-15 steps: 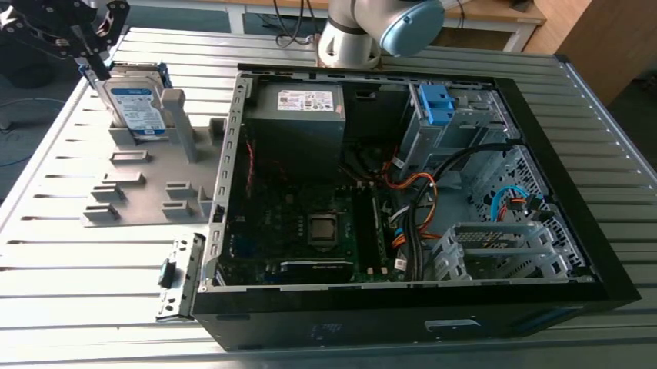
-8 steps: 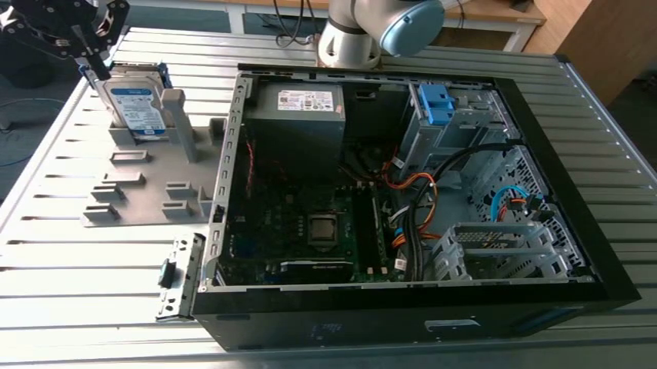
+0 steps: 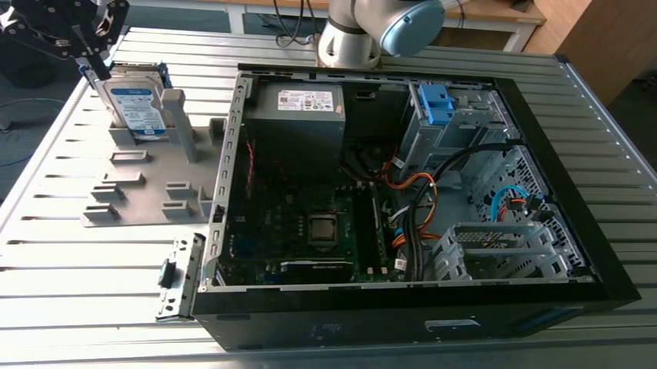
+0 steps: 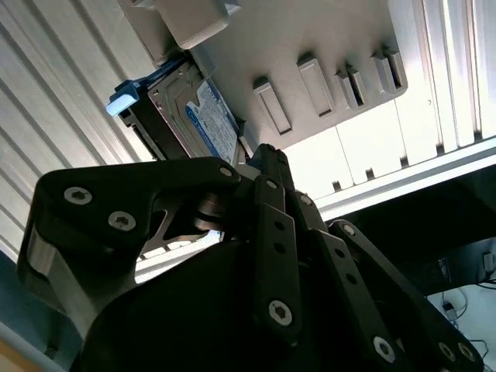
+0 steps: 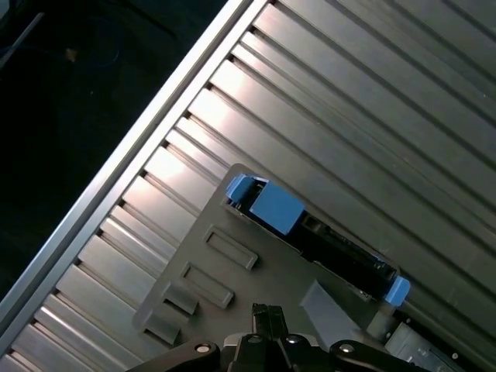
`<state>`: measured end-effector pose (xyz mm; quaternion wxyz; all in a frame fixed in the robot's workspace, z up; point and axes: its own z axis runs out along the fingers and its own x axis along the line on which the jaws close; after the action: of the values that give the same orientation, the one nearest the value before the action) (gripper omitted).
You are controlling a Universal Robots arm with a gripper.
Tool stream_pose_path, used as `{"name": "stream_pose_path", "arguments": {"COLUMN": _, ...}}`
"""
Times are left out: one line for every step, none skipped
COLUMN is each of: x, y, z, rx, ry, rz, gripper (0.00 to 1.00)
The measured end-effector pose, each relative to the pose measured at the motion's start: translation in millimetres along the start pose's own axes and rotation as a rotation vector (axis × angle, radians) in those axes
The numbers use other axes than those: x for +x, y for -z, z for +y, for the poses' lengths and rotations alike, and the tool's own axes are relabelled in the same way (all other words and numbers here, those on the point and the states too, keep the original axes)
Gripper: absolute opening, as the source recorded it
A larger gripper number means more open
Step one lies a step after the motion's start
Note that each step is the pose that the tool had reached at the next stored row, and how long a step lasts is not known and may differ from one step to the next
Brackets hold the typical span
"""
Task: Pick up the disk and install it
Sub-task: 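Pick up the disk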
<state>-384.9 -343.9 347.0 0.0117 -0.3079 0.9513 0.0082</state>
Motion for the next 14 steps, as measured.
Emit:
{"name": "stream_pose_path", "arguments": {"x": 0.0, "y": 0.0, "z": 0.0, "rx": -0.0002, "ry": 0.005, "rz": 0.0, "gripper": 0.11}}
{"name": "stream_pose_path", "arguments": {"x": 0.0, "y": 0.0, "z": 0.0, "rx": -0.0002, "ry": 0.01, "rz": 0.0, "gripper": 0.11}}
{"name": "stream_pose_path", "arguments": {"x": 0.0, "y": 0.0, "z": 0.0, "rx": -0.0004, "ry": 0.015, "rz": 0.0001, "gripper": 0.11}}
{"name": "stream_pose_path", "arguments": {"x": 0.0, "y": 0.0, "z": 0.0, "rx": -0.0006, "ry": 0.02, "rz": 0.0001, "gripper": 0.11}}
{"name": "stream_pose_path", "arguments": {"x": 0.0, "y": 0.0, "z": 0.0, "rx": -0.0007, "ry": 0.025, "rz": 0.0001, "gripper": 0.11}}
{"name": "stream_pose_path", "arguments": {"x": 0.0, "y": 0.0, "z": 0.0, "rx": -0.0009, "ry": 0.03, "rz": 0.0002, "gripper": 0.11}}
{"name": "stream_pose_path", "arguments": {"x": 0.0, "y": 0.0, "z": 0.0, "rx": -0.001, "ry": 0.035, "rz": 0.0003, "gripper": 0.11}}
{"name": "stream_pose_path", "arguments": {"x": 0.0, "y": 0.0, "z": 0.0, "rx": -0.0011, "ry": 0.04, "rz": 0.0003, "gripper": 0.11}}
{"name": "stream_pose_path", "arguments": {"x": 0.0, "y": 0.0, "z": 0.0, "rx": -0.0013, "ry": 0.045, "rz": 0.0003, "gripper": 0.11}}
{"name": "stream_pose_path", "arguments": {"x": 0.0, "y": 0.0, "z": 0.0, "rx": -0.0014, "ry": 0.05, "rz": 0.0004, "gripper": 0.11}}
{"name": "stream_pose_path", "arguments": {"x": 0.0, "y": 0.0, "z": 0.0, "rx": -0.0016, "ry": 0.055, "rz": 0.0005, "gripper": 0.11}}
{"name": "stream_pose_path", "arguments": {"x": 0.0, "y": 0.0, "z": 0.0, "rx": -0.0017, "ry": 0.06, "rz": 0.0005, "gripper": 0.11}}
{"name": "stream_pose_path", "arguments": {"x": 0.0, "y": 0.0, "z": 0.0, "rx": -0.0018, "ry": 0.066, "rz": 0.0005, "gripper": 0.11}}
{"name": "stream_pose_path", "arguments": {"x": 0.0, "y": 0.0, "z": 0.0, "rx": -0.0019, "ry": 0.071, "rz": 0.0005, "gripper": 0.11}}
